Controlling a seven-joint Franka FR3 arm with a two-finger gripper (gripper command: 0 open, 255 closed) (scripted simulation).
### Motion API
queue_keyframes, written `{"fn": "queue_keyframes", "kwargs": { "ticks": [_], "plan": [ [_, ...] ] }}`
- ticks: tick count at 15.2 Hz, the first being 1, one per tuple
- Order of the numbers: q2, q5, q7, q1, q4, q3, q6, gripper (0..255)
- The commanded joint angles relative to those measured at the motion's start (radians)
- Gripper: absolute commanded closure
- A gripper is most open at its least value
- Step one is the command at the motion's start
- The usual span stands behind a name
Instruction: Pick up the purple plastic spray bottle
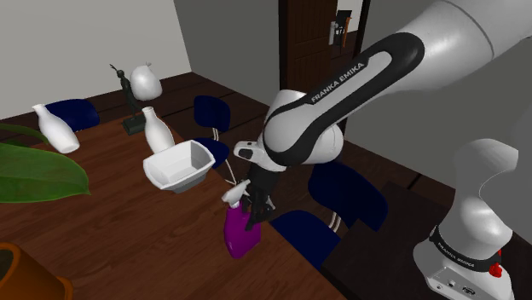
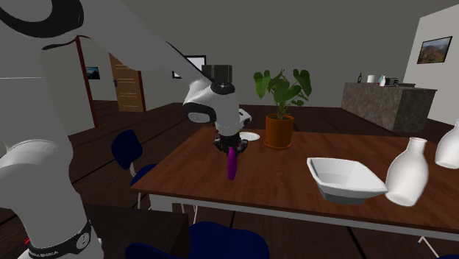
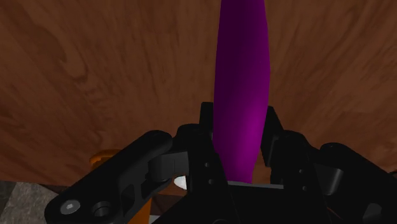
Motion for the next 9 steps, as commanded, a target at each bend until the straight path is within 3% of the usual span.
{"fn": "queue_keyframes", "kwargs": {
  "ticks": [1, 9],
  "plan": [
    [-0.019, -0.03, 0.031, -0.003, 0.004, -0.002, -0.018, 255],
    [-0.076, -0.108, 0.114, -0.013, 0.022, -0.004, -0.077, 255]
  ]
}}
